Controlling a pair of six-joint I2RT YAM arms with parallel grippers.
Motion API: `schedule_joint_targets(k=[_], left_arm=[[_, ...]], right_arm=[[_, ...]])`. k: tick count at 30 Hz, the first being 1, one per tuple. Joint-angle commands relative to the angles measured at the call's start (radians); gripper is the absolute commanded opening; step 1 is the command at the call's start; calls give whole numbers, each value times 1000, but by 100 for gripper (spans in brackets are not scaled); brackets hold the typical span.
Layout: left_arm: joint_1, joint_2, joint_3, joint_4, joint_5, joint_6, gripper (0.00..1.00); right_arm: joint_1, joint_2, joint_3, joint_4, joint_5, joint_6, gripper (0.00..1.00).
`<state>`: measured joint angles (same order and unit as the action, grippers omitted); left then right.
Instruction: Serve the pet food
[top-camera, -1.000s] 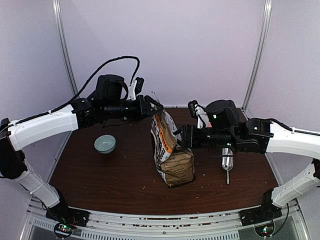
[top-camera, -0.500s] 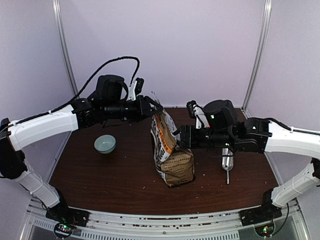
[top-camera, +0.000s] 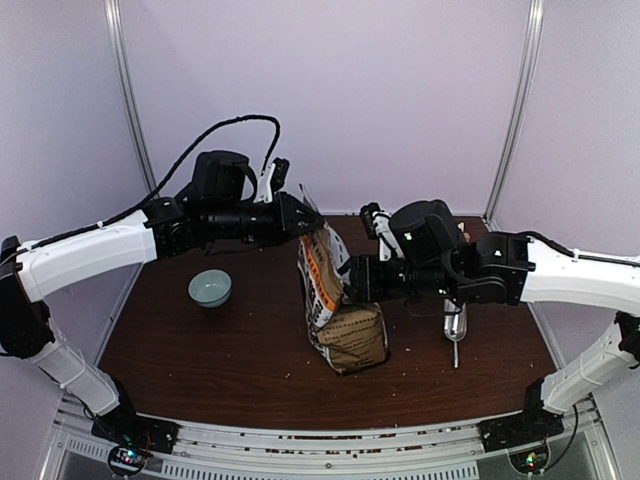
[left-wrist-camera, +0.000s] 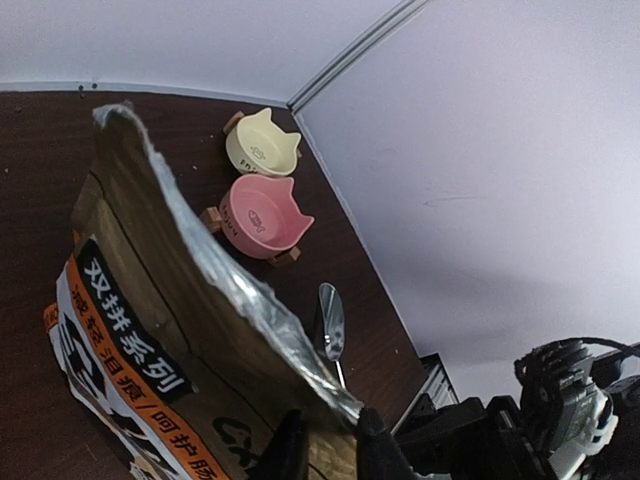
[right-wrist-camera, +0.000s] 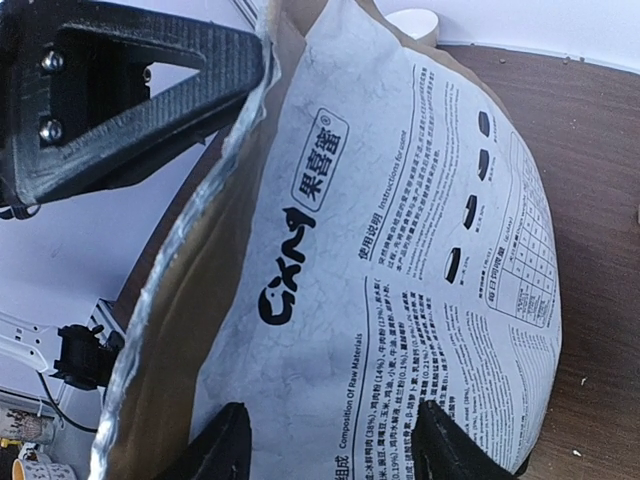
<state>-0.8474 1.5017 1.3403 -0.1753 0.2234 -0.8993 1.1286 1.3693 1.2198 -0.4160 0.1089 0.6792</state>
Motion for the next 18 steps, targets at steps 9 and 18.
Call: schedule_joint_targets(k=[9,18], left_arm=[[-2,-67,-104,29,-50,-21,0],[34,-116,-66,14,-83,43,27]], right_arm=[[21,20,132,-138,130,-47,55],[-2,134,387,-296,234,-150,50]])
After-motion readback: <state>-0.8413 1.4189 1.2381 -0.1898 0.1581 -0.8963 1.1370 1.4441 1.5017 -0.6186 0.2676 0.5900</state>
